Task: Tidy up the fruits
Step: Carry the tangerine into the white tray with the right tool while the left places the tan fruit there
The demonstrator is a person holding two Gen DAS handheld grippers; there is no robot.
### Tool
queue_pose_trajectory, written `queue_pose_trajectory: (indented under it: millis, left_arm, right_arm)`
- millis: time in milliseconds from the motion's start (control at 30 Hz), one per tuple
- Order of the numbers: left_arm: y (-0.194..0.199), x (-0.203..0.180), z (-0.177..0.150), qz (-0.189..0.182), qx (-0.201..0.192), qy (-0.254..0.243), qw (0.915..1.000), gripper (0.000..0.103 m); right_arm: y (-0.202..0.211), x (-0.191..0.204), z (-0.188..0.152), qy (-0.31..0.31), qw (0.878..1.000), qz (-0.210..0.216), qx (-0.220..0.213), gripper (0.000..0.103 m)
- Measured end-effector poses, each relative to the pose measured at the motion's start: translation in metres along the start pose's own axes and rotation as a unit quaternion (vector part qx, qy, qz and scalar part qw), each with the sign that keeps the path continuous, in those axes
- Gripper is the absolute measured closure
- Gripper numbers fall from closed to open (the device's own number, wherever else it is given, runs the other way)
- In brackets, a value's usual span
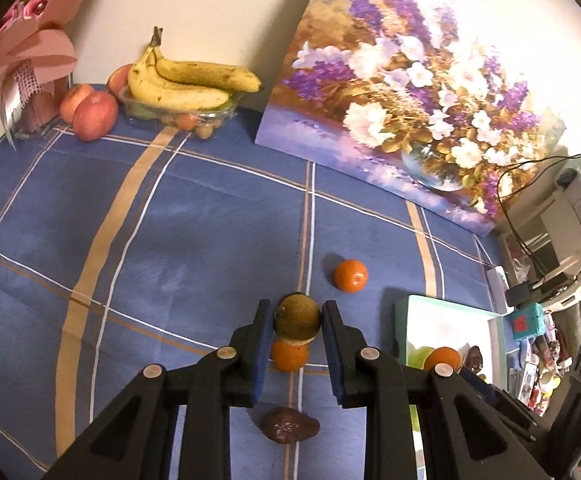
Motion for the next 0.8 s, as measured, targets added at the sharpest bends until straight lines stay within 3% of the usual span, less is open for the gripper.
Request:
queue_pose_trajectory:
  millis: [367, 600, 800]
  left_arm:
    - [-0.01, -0.027, -0.015, -0.012, 0.021, -0.023, 0.9995, 0.077]
    - [-0.028, -0.063, -0.034, -0.028, 0.054, -0.058, 0.9964, 0.077]
    - [-0.049, -0.107, -0.06, -0.047, 0.091, -0.105, 0.9891, 0.077]
  right_arm:
    - [-0.006, -0.038, 0.006, -0.043, 0.999, -0.009, 0.007, 0.067]
    - [-0.015, -0.112, 0.01, -0.108, 0.99, -0.085, 0.018, 0.067]
    - [-0.007, -0.165, 0.011, -0.158, 0.98, -0.123, 0.014, 0.067]
Point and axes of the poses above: each gripper's, at about its wrist camera, not at the fingertips, and y roughly against the way its jaws point, x to its left, z to its top, the point moved 8 cm from there along -y, roughly the way its jaws point, and after that the axes turned 14 degrees about -z, right-handed, at the moved point
